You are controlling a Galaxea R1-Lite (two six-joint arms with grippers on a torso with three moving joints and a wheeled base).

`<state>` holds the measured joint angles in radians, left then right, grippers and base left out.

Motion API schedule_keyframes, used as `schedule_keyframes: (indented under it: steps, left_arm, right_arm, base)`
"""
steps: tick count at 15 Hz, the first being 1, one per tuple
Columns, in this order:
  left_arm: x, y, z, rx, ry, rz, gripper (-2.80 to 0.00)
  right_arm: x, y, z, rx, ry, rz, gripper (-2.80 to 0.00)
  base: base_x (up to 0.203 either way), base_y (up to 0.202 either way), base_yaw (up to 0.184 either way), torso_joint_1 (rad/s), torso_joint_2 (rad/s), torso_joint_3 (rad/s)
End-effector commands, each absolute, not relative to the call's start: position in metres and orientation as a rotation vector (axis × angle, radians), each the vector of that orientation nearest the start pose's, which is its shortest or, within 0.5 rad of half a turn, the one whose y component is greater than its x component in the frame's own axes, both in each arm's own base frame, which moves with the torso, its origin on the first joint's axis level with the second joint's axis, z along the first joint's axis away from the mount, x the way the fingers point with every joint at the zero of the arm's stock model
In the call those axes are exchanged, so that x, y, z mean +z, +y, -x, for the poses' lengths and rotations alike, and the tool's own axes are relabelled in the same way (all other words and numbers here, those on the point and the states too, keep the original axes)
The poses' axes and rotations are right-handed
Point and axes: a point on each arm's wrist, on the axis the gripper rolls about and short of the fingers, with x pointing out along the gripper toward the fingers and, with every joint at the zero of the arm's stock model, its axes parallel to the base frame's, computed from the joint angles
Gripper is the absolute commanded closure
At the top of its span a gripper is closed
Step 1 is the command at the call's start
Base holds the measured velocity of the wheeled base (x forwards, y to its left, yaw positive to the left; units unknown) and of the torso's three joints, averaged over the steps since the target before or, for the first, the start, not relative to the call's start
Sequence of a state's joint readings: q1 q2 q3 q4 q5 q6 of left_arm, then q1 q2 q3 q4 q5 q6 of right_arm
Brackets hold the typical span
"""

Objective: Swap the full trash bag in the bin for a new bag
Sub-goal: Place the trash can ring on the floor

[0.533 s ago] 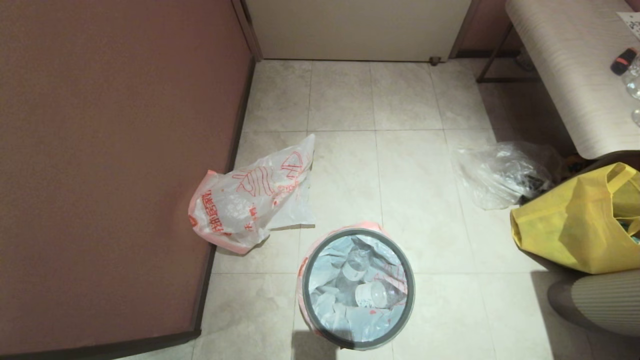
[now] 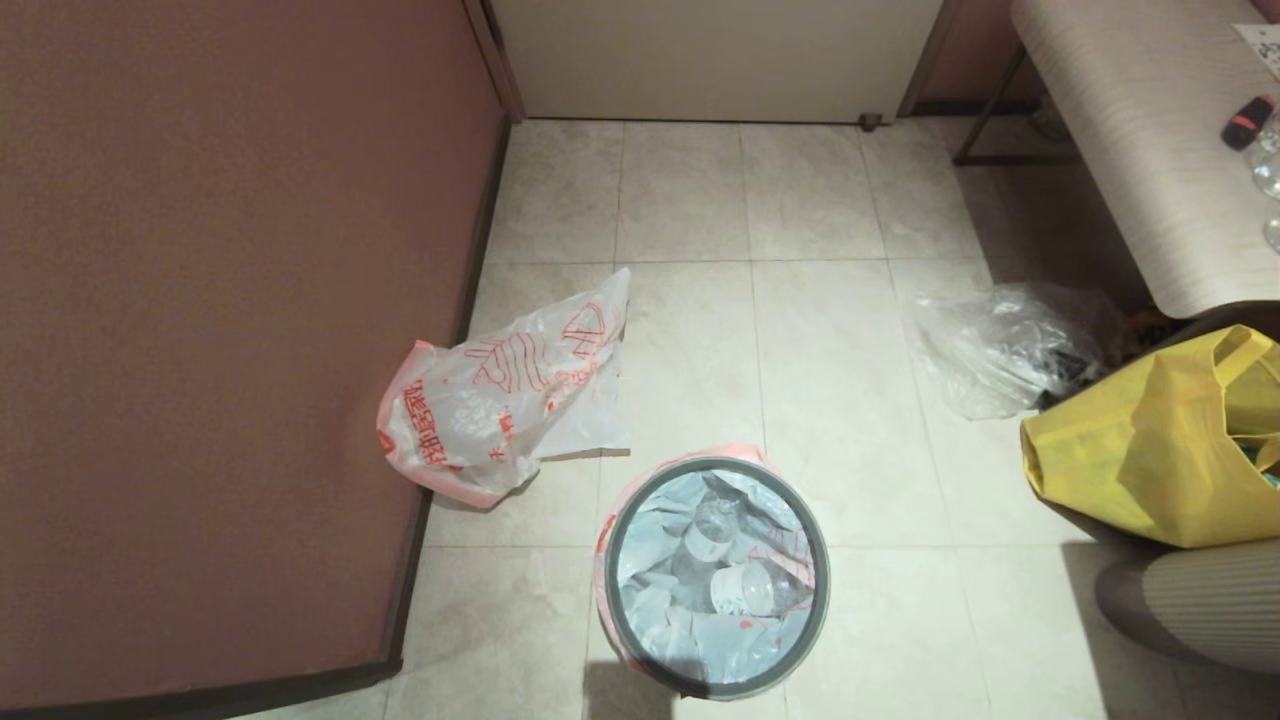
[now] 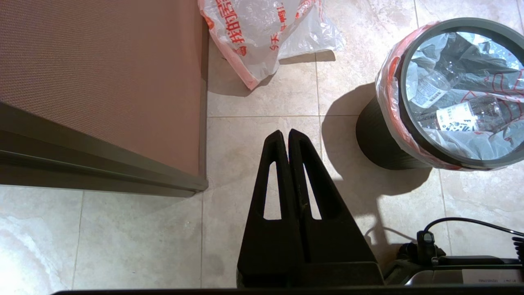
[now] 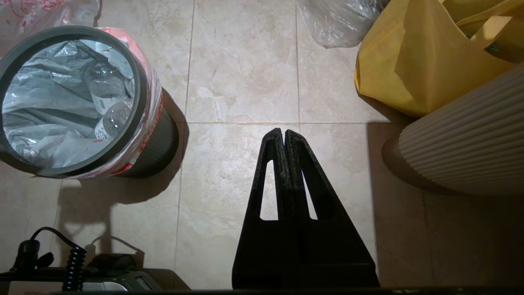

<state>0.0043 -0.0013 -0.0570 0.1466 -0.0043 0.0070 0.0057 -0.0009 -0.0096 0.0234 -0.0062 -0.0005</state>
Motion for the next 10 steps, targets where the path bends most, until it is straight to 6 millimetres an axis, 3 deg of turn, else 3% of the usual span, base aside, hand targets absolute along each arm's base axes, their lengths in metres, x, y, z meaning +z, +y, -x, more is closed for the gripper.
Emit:
schedule_keyframes:
  steps: [1,3,6,8,10]
  left_arm:
    - [0.076,0.0,0.028,0.0,0.091,-0.007,0.0]
    - [0.076,0.0,0.028,0.0,0.091,-0.006,0.0]
    - [0.076,0.0,0.028,0.0,0.091,-0.007,0.0]
    - [0.076,0.0,0.028,0.0,0.091,-0.007,0.0]
    - [0.076,0.0,0.028,0.0,0.091,-0.006,0.0]
  right_arm:
    - [0.078,0.0,0.024,0.003,0.006,0.014,0.0]
    - [0.097,0.0,0.031,0.003,-0.022,0.027,0.0]
    - [0.144,0.0,0.038,0.02,0.027,0.03,0.0]
    - [0.172,0.0,0.025,0.037,0.108,0.031,0.0]
    - [0.193,0.001,-0.007,0.048,0.243,0.041,0.0]
  base:
    - [0.0,0.0,0.0,0.0,0.0,0.0]
    - [0.0,0.0,0.0,0.0,0.0,0.0]
    - [0.0,0.0,0.0,0.0,0.0,0.0]
    - [0.0,0.0,0.0,0.0,0.0,0.0]
    - [0.0,0.0,0.0,0.0,0.0,0.0]
